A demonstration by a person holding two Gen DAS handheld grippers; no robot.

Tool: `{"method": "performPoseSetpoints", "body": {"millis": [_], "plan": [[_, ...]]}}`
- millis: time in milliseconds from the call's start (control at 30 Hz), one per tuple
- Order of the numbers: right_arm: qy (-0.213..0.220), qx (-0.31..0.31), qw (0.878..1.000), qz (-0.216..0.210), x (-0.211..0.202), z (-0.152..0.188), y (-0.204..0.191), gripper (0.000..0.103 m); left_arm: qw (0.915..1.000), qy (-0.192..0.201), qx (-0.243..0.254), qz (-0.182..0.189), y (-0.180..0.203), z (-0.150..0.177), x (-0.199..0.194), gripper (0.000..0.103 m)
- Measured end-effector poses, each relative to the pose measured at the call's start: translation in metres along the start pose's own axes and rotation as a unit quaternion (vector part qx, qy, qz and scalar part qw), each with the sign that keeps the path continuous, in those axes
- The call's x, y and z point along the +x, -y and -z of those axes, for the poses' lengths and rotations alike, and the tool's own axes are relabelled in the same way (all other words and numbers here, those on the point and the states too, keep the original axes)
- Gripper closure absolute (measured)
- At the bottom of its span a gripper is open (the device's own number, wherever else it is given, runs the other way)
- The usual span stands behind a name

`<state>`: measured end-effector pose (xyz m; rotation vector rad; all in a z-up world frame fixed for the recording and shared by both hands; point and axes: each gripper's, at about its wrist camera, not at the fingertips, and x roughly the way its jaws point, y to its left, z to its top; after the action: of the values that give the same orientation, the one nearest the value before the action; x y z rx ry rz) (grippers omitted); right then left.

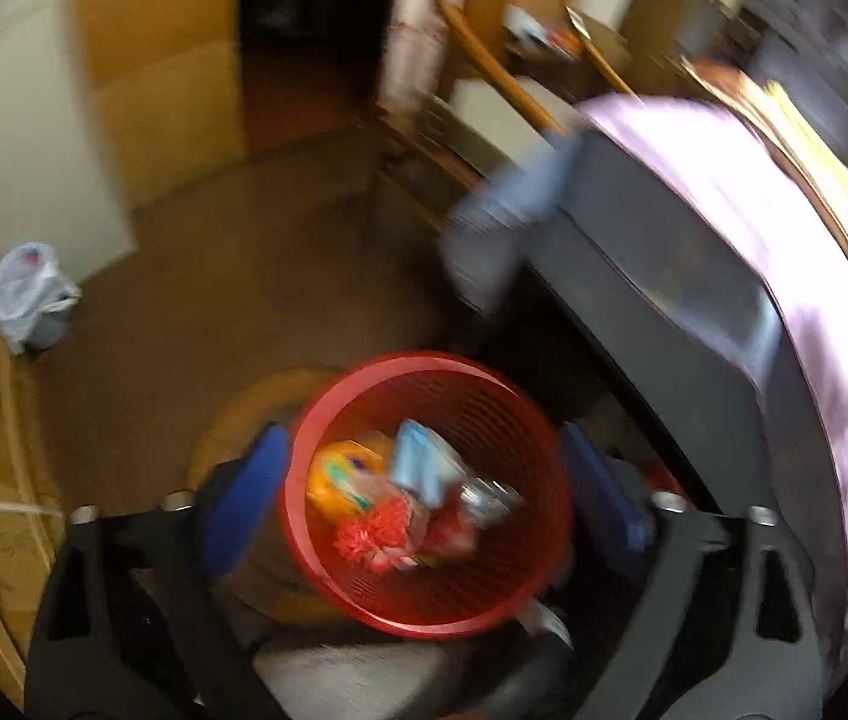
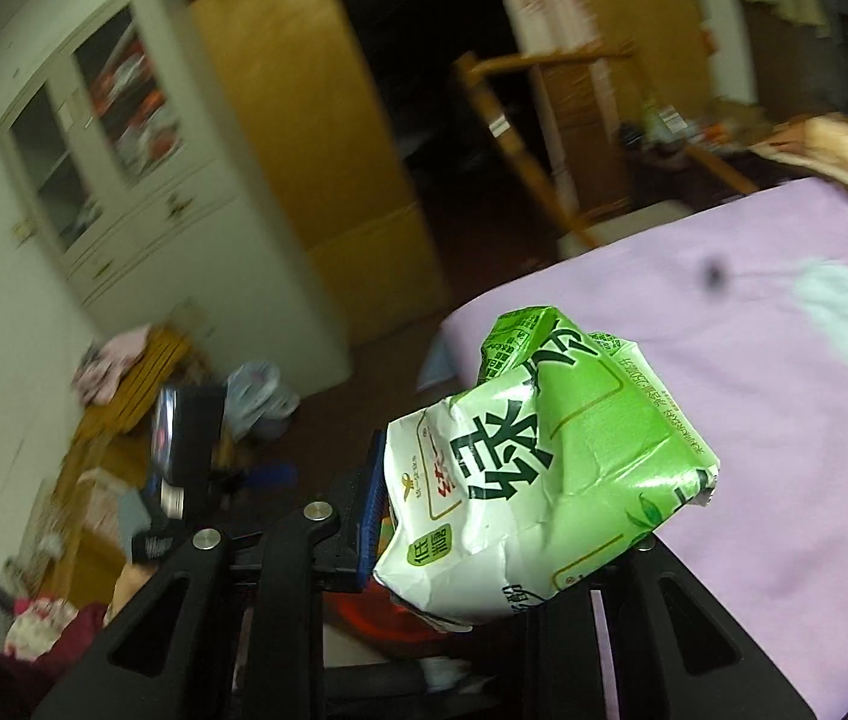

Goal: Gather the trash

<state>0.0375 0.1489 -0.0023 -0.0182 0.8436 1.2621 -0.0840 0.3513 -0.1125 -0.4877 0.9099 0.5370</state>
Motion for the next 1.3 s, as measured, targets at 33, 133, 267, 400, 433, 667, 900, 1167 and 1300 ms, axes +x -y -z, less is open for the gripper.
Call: {"method": "performPoseSetpoints", "body": {"millis": [33,133,267,400,433,667,900,1167,1300], "plan": [[-0.017,-0.008,1.000,-0.010,0.014,0.001,-0.010,0.078,0.9995,0.012,-0.013,-0.025,-0.010,-0.003,-0.004,0.008],[-0.069,-0.033,0.997,-0.021,0.056,0.010,-0.037,0.072,0.9954,0.013,-0.034,-0.089,-0.032,-0.004,-0.004,0.008],[-0.144,-0.054,0.988,-0.012,0.103,0.024,-0.049,0.048,0.9928,-0.006,-0.032,-0.115,-0.043,-0.003,0.006,0.008],[-0.168,-0.041,0.985,0.000,0.118,0.032,-0.041,0.048,0.9919,-0.025,-0.018,-0.123,-0.038,0.003,0.013,0.008],[-0.170,-0.038,0.985,0.004,0.121,0.034,-0.041,0.048,0.9914,-0.028,-0.014,-0.127,-0.035,0.006,0.014,0.008],[-0.171,-0.024,0.983,0.065,0.115,0.053,-0.032,0.039,0.9904,-0.054,0.002,-0.128,-0.019,0.026,0.022,0.008],[-0.184,-0.035,0.978,0.088,0.102,0.079,-0.025,0.028,0.9881,-0.064,0.039,-0.135,0.001,0.059,0.017,0.008],[-0.200,-0.029,0.974,0.103,0.107,0.096,-0.025,0.028,0.9903,-0.052,0.039,-0.123,0.003,0.071,0.013,0.008],[-0.201,-0.025,0.973,0.114,0.108,0.096,-0.023,0.028,0.9911,-0.043,0.042,-0.118,0.003,0.069,0.012,0.008]]}}
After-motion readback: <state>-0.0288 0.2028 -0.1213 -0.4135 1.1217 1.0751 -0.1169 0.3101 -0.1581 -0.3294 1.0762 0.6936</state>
